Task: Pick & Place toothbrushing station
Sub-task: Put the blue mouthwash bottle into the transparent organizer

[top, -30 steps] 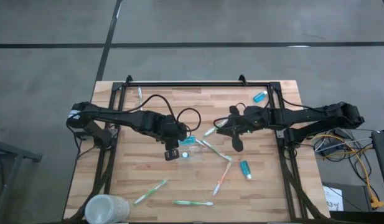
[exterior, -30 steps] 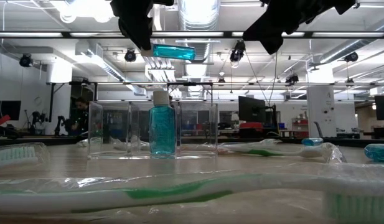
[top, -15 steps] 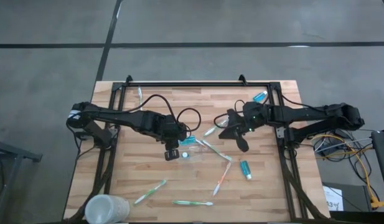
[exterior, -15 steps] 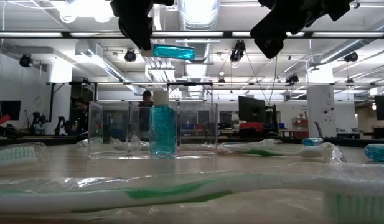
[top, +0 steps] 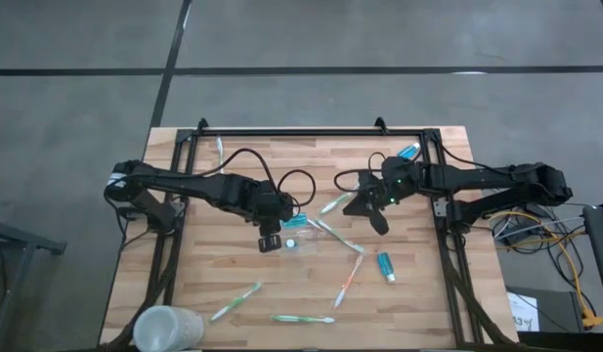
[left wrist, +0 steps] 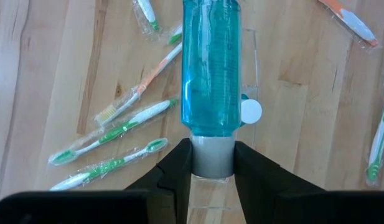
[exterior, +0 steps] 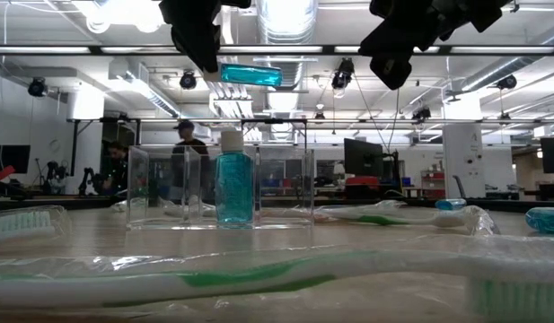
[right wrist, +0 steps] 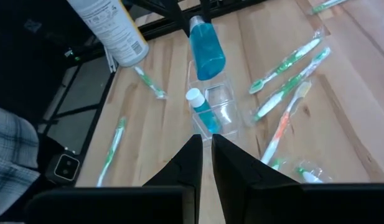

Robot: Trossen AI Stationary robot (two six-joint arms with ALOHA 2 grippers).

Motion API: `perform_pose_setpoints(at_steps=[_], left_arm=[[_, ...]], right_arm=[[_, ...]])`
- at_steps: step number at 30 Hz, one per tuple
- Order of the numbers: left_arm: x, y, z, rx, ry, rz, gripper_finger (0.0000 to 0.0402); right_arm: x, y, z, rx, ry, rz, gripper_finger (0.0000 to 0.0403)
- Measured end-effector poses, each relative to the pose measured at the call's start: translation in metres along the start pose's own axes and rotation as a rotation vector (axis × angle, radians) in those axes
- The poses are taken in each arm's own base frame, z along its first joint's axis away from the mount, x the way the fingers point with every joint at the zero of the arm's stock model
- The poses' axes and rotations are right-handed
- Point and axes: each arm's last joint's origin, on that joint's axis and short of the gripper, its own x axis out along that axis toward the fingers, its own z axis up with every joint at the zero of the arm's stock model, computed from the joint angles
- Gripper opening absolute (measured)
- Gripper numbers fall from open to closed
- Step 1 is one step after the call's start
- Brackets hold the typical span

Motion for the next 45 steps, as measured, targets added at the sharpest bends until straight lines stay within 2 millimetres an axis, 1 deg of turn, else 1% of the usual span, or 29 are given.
perform_pose_setpoints(at_steps=[4,9,11,17,20,23,25,27,32,39,42,45], left_arm=[[0.0,0.0,0.0,0.0,0.0,0.0,0.0106],[0.0,0.0,0.0,0.0,0.0,0.0,0.0106],[0.0,0.0,0.0,0.0,0.0,0.0,0.0106],[0.0,0.0,0.0,-0.001,0.0,0.0,0.0106],[0.0,0.0,0.0,-0.001,0.0,0.0,0.0106],[0.0,0.0,0.0,-0.001,0.0,-0.001,0.0106],[0.0,0.0,0.0,-0.001,0.0,-0.001,0.0106],[0.0,0.0,0.0,-0.001,0.0,0.0,0.0106],[0.0,0.0,0.0,-0.001,0.0,0.001,0.0106],[0.0,0.0,0.0,-0.001,-0.002,0.005,0.0106],[0.0,0.0,0.0,-0.001,-0.002,0.006,0.0106],[0.0,0.0,0.0,0.0,-0.003,0.007,0.0106]], right_arm=[[0.0,0.0,0.0,-0.027,-0.005,-0.012,0.0034],[0.0,0.002,0.005,-0.16,-0.054,-0.011,0.0034],[0.0,0.002,0.007,-0.186,-0.073,-0.008,0.0034],[0.0,0.002,0.007,-0.2,-0.074,-0.01,0.0034],[0.0,0.002,0.007,-0.17,-0.075,-0.01,0.0034],[0.0,0.001,0.008,-0.165,-0.088,-0.038,0.0042],[0.0,0.0,0.008,-0.145,-0.095,-0.069,0.0058],[0.0,0.0,0.008,-0.126,-0.103,-0.096,0.0082],[-0.001,-0.003,0.009,-0.036,-0.134,-0.18,0.0161],[-0.001,-0.002,0.013,0.089,-0.187,-0.166,0.0265],[-0.001,-0.001,0.015,0.088,-0.204,-0.157,0.0299],[-0.002,-0.001,0.016,0.078,-0.214,-0.15,0.0321]])
